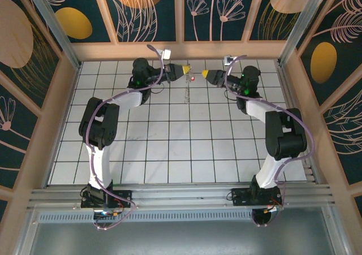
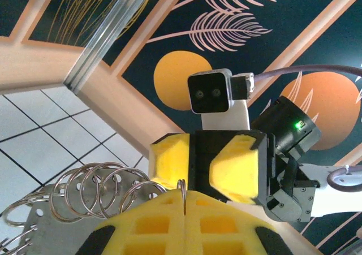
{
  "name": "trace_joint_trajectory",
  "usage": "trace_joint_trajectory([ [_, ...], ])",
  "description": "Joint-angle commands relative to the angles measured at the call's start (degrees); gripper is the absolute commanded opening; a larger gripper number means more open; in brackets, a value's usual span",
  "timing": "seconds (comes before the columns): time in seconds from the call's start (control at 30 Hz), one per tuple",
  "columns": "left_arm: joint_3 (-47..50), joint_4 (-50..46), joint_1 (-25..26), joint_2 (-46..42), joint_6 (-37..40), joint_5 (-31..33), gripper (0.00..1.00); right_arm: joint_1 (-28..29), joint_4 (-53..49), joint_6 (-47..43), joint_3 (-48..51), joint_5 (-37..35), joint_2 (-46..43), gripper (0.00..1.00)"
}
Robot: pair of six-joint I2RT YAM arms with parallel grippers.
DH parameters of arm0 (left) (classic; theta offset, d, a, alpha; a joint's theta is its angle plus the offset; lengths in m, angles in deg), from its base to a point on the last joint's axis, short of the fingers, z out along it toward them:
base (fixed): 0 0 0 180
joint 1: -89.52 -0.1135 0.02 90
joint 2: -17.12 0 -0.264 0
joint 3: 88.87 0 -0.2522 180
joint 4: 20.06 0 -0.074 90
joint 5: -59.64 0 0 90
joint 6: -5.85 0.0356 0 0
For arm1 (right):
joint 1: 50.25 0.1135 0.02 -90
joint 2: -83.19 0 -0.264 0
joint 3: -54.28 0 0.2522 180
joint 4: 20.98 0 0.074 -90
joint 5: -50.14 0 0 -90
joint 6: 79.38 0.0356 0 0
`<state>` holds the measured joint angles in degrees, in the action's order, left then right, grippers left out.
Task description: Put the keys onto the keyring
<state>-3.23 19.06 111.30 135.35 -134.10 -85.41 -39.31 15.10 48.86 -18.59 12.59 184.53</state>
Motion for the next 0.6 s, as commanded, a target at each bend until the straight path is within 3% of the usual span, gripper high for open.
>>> trace_joint_trajectory([
  [0.0, 1.0, 7.9, 0.3, -4.0, -3.4, -0.7, 0.00, 2.4, -0.6, -10.1, 2.1, -3.0, -2.7, 0.50],
  [0.27, 1.6, 8.2, 1.3, -4.9, -4.2, -1.9, 0.00, 3.1, 6.8, -12.3, 9.2, -0.7, -4.1, 0.51],
  [0.57, 0.4, 7.4, 2.5, -5.1, -4.3, -3.5, 0.00, 4.4, 3.2, -17.4, 7.8, -0.7, -6.0, 0.51],
])
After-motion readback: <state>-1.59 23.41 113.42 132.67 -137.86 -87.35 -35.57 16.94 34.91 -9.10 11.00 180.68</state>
